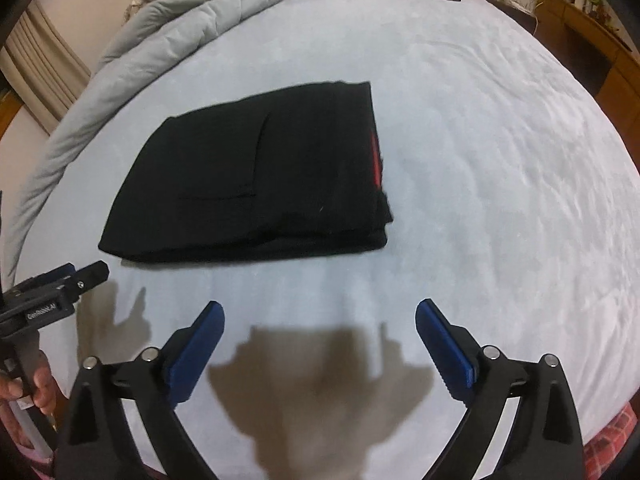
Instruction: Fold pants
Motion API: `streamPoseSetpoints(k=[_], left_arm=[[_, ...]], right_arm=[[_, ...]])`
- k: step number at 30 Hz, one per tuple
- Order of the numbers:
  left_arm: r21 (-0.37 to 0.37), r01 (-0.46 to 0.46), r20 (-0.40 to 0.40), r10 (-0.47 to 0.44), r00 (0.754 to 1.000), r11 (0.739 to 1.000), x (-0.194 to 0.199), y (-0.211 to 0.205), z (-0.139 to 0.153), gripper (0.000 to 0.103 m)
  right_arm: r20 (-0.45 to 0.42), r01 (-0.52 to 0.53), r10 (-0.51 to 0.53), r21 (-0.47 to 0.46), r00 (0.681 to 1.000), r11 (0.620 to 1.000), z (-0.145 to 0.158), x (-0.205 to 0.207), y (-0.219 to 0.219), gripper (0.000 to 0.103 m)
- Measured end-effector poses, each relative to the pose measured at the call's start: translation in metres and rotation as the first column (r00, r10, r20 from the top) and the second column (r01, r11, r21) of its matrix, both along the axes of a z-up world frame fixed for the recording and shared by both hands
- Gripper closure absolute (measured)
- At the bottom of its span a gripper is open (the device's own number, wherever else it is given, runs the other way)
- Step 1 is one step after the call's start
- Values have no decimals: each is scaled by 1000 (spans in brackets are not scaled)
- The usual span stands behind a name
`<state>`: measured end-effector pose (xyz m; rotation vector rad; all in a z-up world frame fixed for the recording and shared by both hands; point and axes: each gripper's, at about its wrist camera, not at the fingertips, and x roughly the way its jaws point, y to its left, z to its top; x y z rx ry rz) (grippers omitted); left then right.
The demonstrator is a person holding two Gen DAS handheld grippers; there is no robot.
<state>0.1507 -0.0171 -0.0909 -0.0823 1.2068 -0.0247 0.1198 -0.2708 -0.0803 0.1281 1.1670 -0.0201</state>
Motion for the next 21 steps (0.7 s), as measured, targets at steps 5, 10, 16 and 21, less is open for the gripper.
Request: streamPoseSetpoints(k=[5, 10, 16, 21], left_arm=[[36, 9, 7, -9, 1000, 999, -7, -2, 2, 8], [41, 8, 14, -9, 1000, 999, -14, 1, 8, 8], [23, 13, 22, -14, 1000, 1000, -22, 5, 17, 8], [27, 28, 28, -29, 999, 999, -30, 4, 22, 8]], right_arm=[[-18, 24, -24, -38, 1000, 999, -1, -3, 6, 5], [-13, 33, -34, -42, 999, 999, 7, -6, 11, 4], [-7, -2, 2, -38, 1000, 999, 12, -12, 21, 4], [-4, -5, 5, -36, 1000, 999, 16, -16, 26, 4]])
